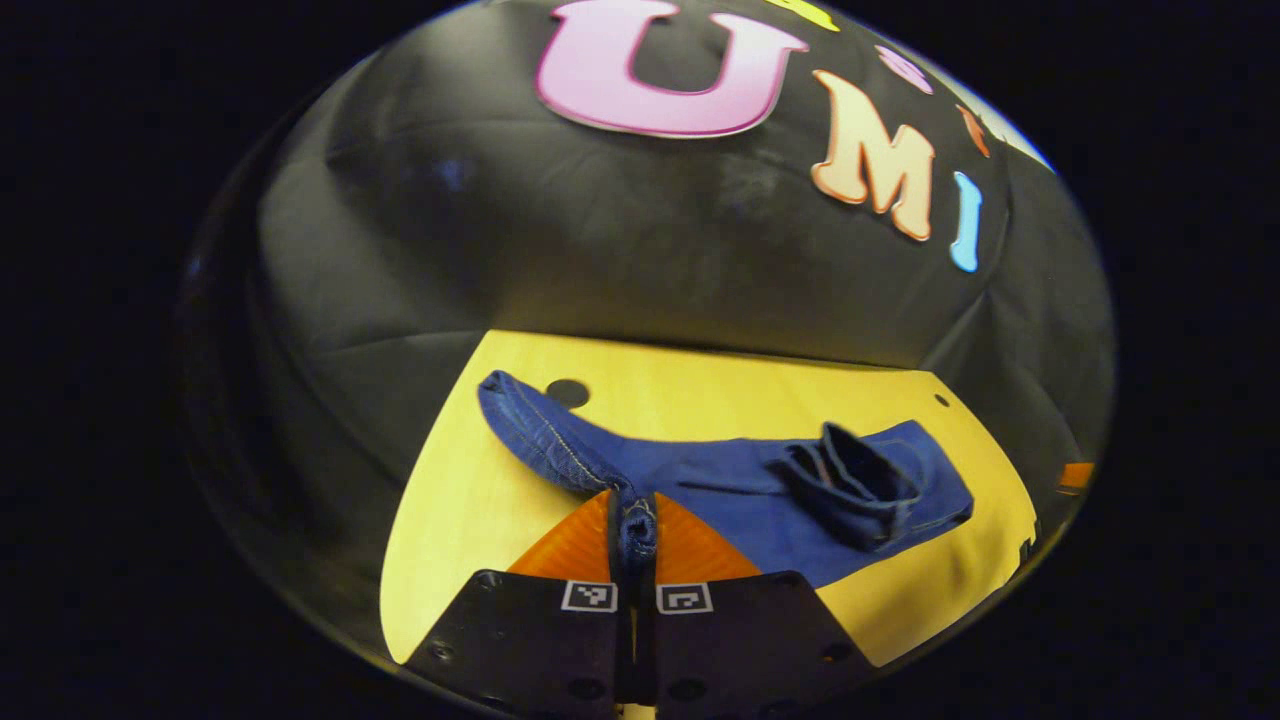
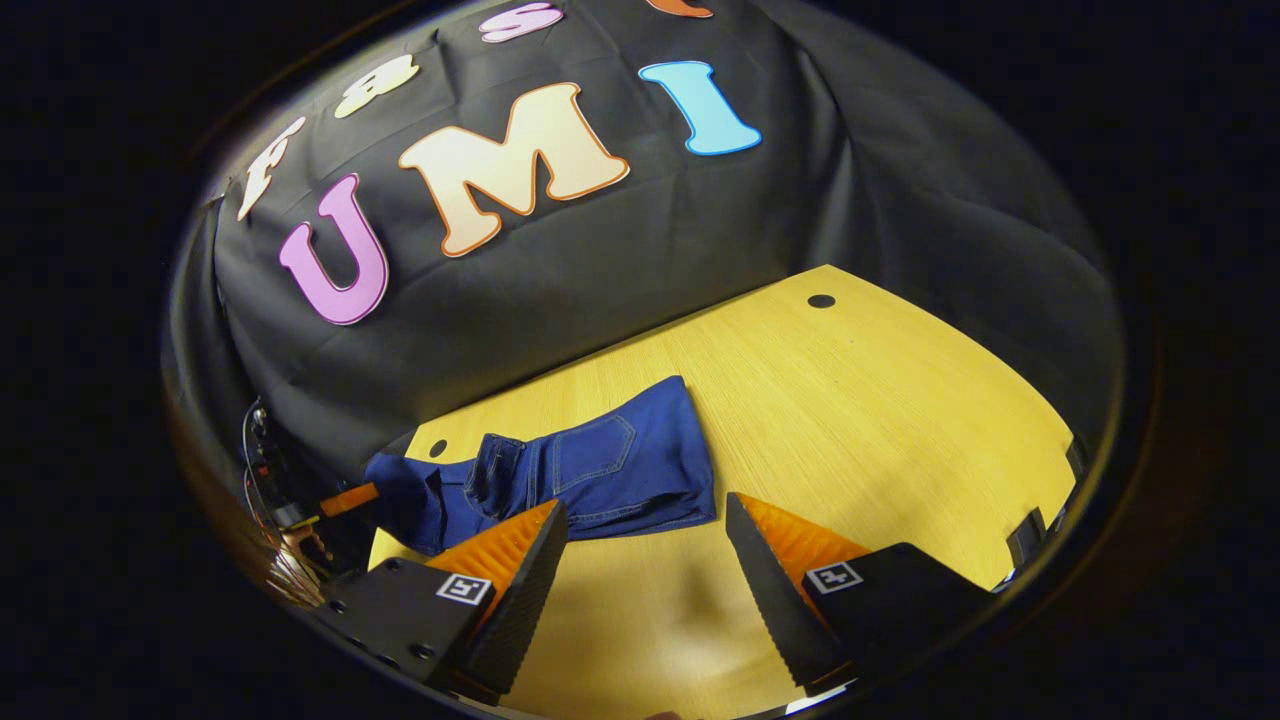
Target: Grasp the waist and the cuffs of the jeans and fold them to make the two legs overlap; first hold the waist and fold one-third of the jeans toward the cuffs, then hold the cuffs and fold the remaining one-third in the same direction to finish folding.
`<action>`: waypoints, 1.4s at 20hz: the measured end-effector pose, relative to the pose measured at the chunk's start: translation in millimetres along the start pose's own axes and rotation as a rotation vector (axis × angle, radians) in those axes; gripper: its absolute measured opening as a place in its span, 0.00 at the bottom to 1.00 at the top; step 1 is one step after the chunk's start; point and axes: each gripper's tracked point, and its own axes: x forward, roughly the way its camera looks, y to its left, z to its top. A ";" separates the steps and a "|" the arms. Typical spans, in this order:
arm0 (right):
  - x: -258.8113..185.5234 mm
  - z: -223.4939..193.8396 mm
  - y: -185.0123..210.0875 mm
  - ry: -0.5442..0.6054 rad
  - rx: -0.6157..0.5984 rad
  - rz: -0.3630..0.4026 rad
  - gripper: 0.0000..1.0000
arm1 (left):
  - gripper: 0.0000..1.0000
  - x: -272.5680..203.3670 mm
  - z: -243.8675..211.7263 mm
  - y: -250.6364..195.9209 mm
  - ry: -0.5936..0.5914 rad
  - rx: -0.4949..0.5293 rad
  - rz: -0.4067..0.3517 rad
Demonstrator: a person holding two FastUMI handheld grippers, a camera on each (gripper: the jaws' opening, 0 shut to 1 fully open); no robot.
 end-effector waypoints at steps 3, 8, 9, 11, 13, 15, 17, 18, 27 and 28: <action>2.9 6.0 -19.8 0.006 -0.015 0.030 0.98 | 0.00 7.7 31.3 -66.3 -0.047 0.016 -0.058; 12.0 12.5 -60.7 0.060 -0.103 0.122 0.98 | 0.00 14.1 78.9 -179.6 -0.121 0.057 -0.078; 11.2 12.6 -70.9 0.075 -0.120 0.141 0.98 | 0.00 17.2 82.6 -202.3 -0.130 0.068 -0.082; 14.8 17.9 -90.6 0.089 -0.145 0.165 0.98 | 0.00 27.1 77.3 -250.4 -0.132 0.103 -0.093; 17.6 23.3 -112.6 0.092 -0.159 0.169 0.98 | 0.00 44.6 56.4 -291.6 -0.105 0.153 -0.091; 16.4 27.3 -132.6 0.095 -0.152 0.171 0.98 | 0.00 60.7 27.5 -329.3 -0.064 0.209 -0.093; 16.1 31.5 -151.0 0.098 -0.151 0.165 0.98 | 0.00 72.8 0.1 -366.3 -0.036 0.247 -0.118; 16.3 32.8 -160.2 0.100 -0.152 0.156 0.98 | 0.00 77.7 -14.4 -381.3 -0.018 0.263 -0.132; 9.2 39.3 -170.9 0.104 -0.124 0.160 0.98 | 0.67 62.7 -75.3 -438.3 0.057 0.214 -0.198; 7.3 39.2 -166.0 0.104 -0.135 0.163 0.98 | 0.92 51.2 -68.0 -432.4 0.043 0.199 -0.174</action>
